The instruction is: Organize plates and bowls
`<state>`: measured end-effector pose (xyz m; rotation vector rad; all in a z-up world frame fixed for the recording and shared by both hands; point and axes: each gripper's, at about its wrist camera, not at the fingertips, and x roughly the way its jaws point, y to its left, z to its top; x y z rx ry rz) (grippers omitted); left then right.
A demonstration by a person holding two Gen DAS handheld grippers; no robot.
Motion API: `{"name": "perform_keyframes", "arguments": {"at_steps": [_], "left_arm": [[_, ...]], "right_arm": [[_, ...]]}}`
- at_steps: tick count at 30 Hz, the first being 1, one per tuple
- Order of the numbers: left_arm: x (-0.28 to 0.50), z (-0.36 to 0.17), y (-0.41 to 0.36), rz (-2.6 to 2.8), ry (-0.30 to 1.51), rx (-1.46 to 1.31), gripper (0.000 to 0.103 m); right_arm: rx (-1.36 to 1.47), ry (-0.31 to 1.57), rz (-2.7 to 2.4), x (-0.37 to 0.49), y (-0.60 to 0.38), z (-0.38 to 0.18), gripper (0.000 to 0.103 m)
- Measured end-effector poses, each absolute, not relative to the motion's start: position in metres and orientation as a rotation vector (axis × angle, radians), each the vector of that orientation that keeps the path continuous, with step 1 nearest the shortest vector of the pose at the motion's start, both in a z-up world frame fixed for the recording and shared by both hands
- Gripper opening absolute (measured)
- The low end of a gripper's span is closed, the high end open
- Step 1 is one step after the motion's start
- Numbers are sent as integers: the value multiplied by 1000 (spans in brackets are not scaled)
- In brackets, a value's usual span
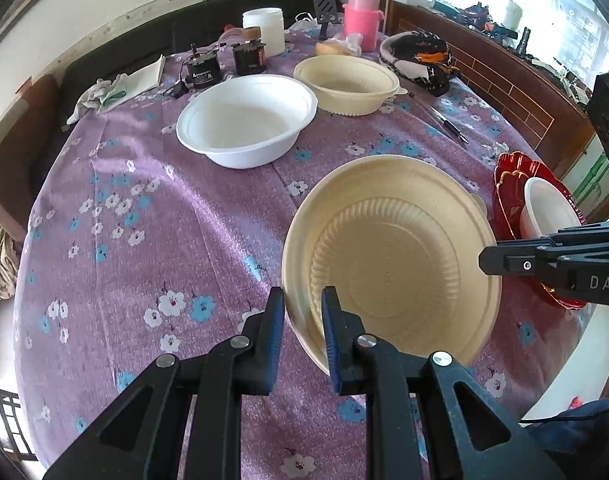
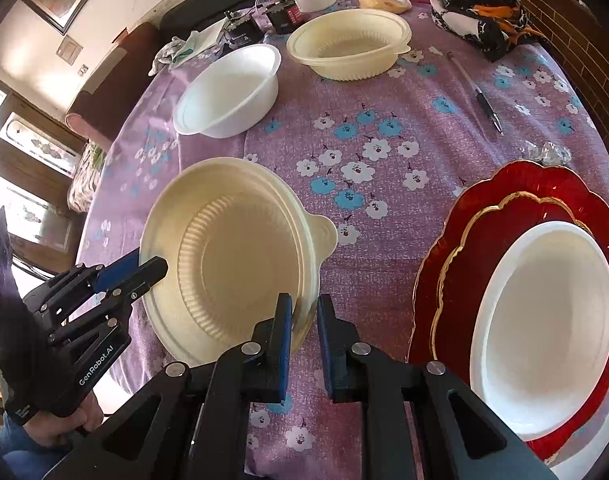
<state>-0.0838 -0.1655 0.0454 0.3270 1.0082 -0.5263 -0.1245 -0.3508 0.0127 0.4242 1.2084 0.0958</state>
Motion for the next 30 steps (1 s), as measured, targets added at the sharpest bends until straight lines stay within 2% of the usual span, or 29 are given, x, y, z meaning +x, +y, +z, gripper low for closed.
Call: {"name": "perform_keyframes", "arguments": {"at_steps": [30], "left_arm": [[-86,58,-178,-577,936,342,18]], "right_arm": [[425,1166,38,-139,-358,28,14]]}}
